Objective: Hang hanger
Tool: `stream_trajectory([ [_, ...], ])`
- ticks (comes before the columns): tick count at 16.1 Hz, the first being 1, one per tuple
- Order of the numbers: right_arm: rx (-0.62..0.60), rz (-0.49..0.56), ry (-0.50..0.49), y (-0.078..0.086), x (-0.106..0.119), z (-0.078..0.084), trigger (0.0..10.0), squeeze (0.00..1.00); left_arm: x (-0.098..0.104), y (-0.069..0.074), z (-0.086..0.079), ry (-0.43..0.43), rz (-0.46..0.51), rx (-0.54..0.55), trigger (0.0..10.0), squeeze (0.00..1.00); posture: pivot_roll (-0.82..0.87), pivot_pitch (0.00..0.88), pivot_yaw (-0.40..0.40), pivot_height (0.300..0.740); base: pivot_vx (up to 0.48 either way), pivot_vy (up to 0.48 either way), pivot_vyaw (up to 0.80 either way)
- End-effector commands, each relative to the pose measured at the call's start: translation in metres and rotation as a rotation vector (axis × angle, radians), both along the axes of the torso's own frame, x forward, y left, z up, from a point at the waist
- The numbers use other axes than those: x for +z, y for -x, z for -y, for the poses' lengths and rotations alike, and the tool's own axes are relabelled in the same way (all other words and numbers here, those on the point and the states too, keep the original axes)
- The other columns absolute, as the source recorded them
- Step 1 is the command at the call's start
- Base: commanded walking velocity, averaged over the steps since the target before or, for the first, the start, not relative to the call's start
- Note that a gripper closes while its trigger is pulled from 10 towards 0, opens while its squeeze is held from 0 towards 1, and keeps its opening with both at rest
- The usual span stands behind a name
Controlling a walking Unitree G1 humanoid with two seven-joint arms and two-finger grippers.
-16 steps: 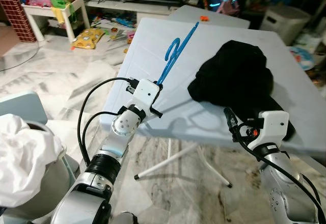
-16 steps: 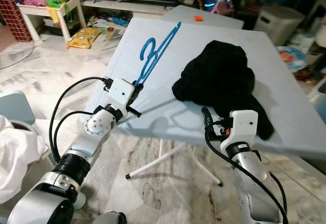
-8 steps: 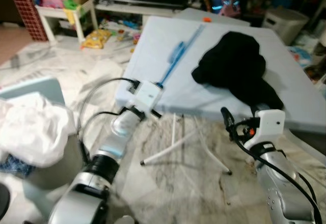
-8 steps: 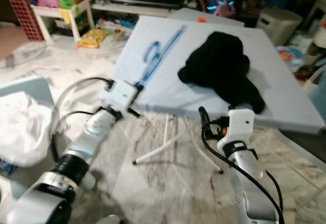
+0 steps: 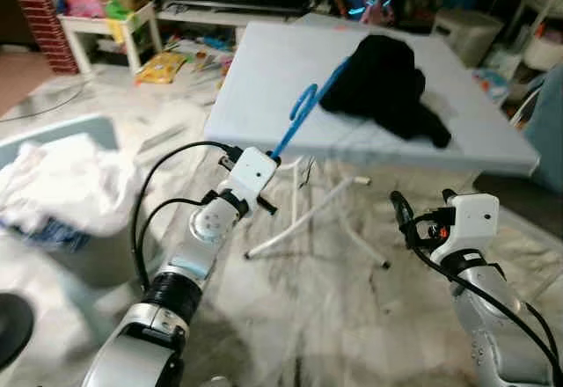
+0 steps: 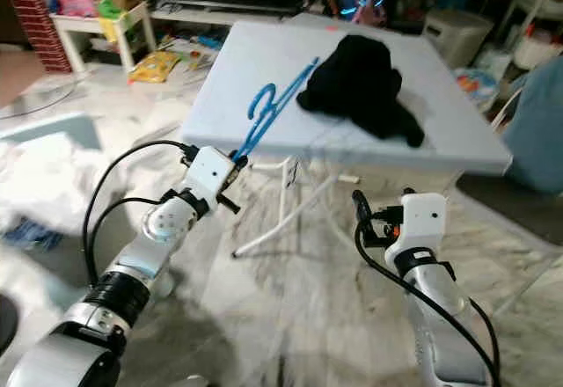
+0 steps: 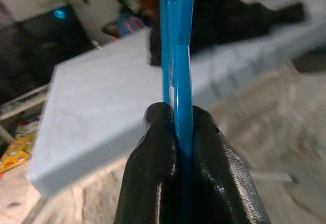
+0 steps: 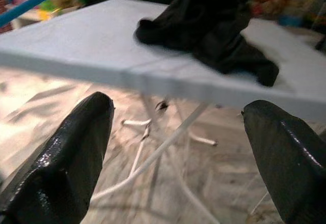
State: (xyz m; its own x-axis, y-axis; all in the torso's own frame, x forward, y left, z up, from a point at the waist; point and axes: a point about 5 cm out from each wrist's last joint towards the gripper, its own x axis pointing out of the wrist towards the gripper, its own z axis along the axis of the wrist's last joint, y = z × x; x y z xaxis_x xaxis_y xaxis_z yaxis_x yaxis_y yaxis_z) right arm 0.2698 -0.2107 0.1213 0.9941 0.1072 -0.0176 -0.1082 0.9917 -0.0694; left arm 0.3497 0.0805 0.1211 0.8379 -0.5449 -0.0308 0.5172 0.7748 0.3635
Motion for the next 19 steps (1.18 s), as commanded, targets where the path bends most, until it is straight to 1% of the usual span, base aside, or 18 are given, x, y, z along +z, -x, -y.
stream_trajectory([
  [1, 0.015, -0.01, 0.027, 0.002, 0.0, 0.005, 10.0, 0.0, -0.01, 0.006, 0.009, -0.028, -0.051, -0.08, 10.0, 0.0, 0.03, 0.0, -0.049, 0.74, 0.0, 0.0, 0.0],
  [2, 0.051, -0.017, 0.065, 0.004, 0.001, 0.007, 10.0, 0.0, -0.021, 0.011, 0.006, -0.06, -0.113, -0.151, 10.0, 0.0, 0.03, 0.0, -0.049, 0.74, 0.0, 0.0, 0.0],
  [4, 0.119, -0.042, 0.162, 0.008, 0.002, 0.015, 10.0, 0.0, -0.03, 0.017, -0.001, -0.092, -0.191, -0.273, 10.0, 0.0, 0.03, 0.0, -0.049, 0.74, 0.0, 0.0, 0.0],
  [6, 0.206, -0.065, 0.241, 0.013, 0.003, 0.015, 10.0, 0.0, -0.035, 0.023, -0.003, -0.125, -0.237, -0.367, 10.0, 0.0, 0.02, 0.0, -0.049, 0.74, 0.0, 0.0, 0.0],
  [8, 0.296, -0.101, 0.321, 0.019, 0.002, 0.016, 10.0, 0.0, -0.037, 0.026, -0.006, -0.148, -0.268, -0.437, 10.0, 0.0, 0.02, 0.0, -0.045, 0.74, 0.0, 0.0, 0.0],
  [10, 0.36, -0.124, 0.347, 0.024, 0.004, 0.017, 10.0, 0.0, -0.036, 0.028, -0.007, -0.157, -0.293, -0.513, 10.0, 0.0, 0.02, 0.0, -0.045, 0.74, 0.0, 0.0, 0.0],
  [11, 0.416, -0.149, 0.378, 0.027, 0.003, 0.017, 10.0, 0.0, -0.035, 0.029, -0.007, -0.155, -0.319, -0.566, 10.0, 0.0, 0.02, 0.0, -0.045, 0.74, 0.0, 0.0, 0.0],
  [12, 0.438, -0.158, 0.405, 0.028, 0.004, 0.017, 10.0, 0.0, -0.035, 0.031, -0.008, -0.157, -0.33, -0.613, 10.0, 0.0, 0.01, 0.0, -0.041, 0.74, 0.0, 0.0, 0.0],
  [13, 0.459, -0.165, 0.413, 0.028, 0.004, 0.016, 10.0, 0.0, -0.035, 0.032, -0.008, -0.164, -0.343, -0.632, 10.0, 0.0, 0.01, 0.0, -0.04, 0.74, 0.0, 0.0, 0.0],
  [14, 0.5, -0.174, 0.44, 0.028, 0.005, 0.015, 10.0, 0.0, -0.037, 0.036, -0.009, -0.206, -0.362, -0.696, 10.0, 0.0, 0.01, 0.0, -0.037, 0.74, 0.0, 0.0, 0.0],
  [15, 0.515, -0.177, 0.449, 0.028, 0.006, 0.014, 10.0, 0.0, -0.037, 0.038, -0.009, -0.218, -0.369, -0.72, 10.0, 0.0, 0.01, 0.0, -0.037, 0.74, 0.0, 0.0, 0.0],
  [17, 0.566, -0.188, 0.446, 0.028, 0.006, 0.009, 10.0, 0.0, -0.036, 0.04, -0.007, -0.199, -0.383, -0.764, 10.0, 0.0, 0.01, 0.0, -0.034, 0.74, 0.0, 0.0, 0.0],
  [19, 0.628, -0.208, 0.461, 0.028, 0.007, 0.005, 10.0, 0.0, -0.037, 0.042, -0.005, -0.223, -0.388, -0.795, 10.0, 0.0, 0.01, 0.0, -0.034, 0.74, 0.0, 0.0, 0.0],
])
